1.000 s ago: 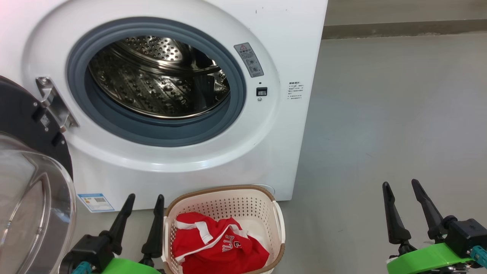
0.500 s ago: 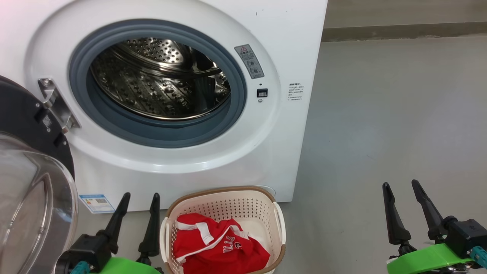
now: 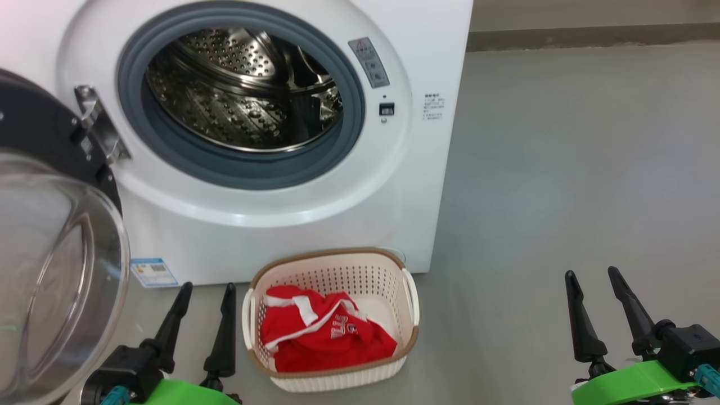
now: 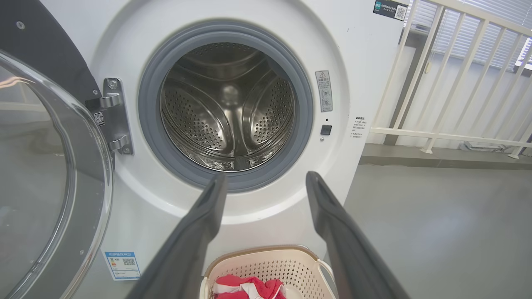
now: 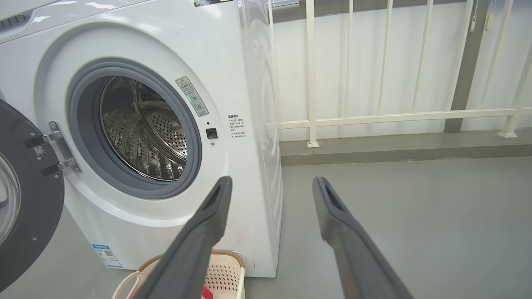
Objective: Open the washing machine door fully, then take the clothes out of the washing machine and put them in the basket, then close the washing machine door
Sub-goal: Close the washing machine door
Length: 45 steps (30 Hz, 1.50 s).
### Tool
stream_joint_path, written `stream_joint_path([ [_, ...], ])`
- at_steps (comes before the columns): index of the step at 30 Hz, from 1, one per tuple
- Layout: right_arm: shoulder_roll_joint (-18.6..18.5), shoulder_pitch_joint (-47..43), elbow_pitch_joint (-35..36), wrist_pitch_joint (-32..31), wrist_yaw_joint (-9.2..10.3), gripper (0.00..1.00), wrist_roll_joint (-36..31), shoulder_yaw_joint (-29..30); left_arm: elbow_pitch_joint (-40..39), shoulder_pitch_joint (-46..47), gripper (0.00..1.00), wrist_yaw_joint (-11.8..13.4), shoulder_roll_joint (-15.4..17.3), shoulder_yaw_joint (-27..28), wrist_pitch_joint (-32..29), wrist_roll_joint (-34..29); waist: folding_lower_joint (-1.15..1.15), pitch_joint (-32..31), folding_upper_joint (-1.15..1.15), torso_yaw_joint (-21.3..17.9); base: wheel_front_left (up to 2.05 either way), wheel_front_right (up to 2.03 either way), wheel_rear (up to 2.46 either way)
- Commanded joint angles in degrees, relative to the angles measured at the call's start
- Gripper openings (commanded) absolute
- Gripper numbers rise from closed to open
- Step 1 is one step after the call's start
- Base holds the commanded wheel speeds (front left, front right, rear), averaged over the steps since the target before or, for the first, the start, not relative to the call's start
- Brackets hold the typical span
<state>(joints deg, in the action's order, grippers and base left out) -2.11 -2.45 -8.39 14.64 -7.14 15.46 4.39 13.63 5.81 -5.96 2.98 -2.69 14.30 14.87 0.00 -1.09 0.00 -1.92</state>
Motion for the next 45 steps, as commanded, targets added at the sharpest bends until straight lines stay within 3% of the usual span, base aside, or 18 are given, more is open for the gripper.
stream_joint_path([
  [1,-0.76,0.57,1.17,0.36,-0.35,1.00,-0.42,-1.50,-1.82,0.79,1.00,-0.44,0.51,2.04,0.70,0.20,0.00,0.01,0.00,0.03,-1.64,1.64,0.00],
  [10,-0.76,0.48,1.12,0.36,-0.35,1.00,-0.29,-1.59,-1.55,0.80,1.00,-0.03,0.31,2.29,0.70,-0.52,0.00,-0.23,0.00,0.34,-0.96,0.96,0.00],
  [28,-0.76,0.44,1.10,0.36,-0.35,1.00,-0.08,-1.88,-1.70,1.10,1.00,0.03,0.06,2.85,0.70,-1.59,0.00,-0.20,0.00,1.16,-0.02,0.02,0.00],
  [45,-0.76,0.63,1.50,0.36,-0.35,1.00,0.15,-4.08,-2.05,1.26,1.00,1.56,-0.03,2.39,0.70,-3.11,0.00,-0.76,0.00,8.89,0.00,0.00,0.00],
])
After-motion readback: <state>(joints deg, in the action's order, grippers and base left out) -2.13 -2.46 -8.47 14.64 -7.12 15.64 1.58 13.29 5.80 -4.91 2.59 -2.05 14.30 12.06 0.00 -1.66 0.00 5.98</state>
